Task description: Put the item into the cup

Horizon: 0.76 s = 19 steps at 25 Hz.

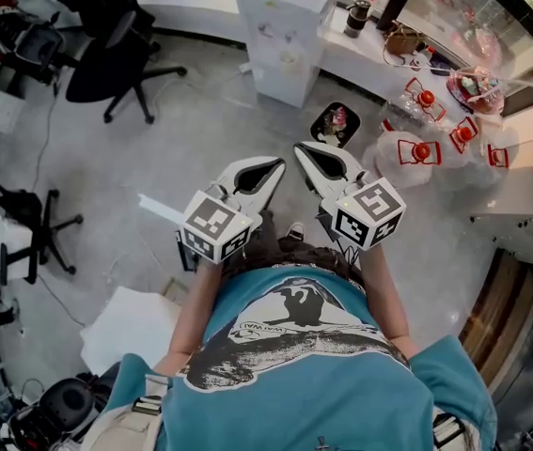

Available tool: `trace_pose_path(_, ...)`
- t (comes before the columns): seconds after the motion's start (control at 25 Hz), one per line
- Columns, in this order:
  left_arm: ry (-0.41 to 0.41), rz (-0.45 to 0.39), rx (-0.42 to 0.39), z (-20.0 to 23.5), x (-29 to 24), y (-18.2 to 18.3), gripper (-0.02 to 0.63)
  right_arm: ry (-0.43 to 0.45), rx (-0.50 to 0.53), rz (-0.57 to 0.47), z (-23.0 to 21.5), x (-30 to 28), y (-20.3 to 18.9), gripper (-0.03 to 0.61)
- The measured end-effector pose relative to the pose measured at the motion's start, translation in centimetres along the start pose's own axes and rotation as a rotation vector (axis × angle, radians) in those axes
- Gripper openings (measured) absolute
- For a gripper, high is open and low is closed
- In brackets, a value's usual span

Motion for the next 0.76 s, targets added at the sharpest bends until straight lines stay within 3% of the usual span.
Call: trace_pose_path(0.76, -0.017, -0.025, -0.033, -1.9, -0.8, 0.7, 0.012, 0.021, 0.025, -0.022, -0.3, 1.3, 0.6, 0.0)
Point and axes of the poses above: the fingertips, and each gripper's own axes: x backward along the fingers, z to its left, y out of its top, the point moved 5 cm from there along x, backward along the fingers, and after that the axes turned 14 degrees about x, right-handed, at the moved point
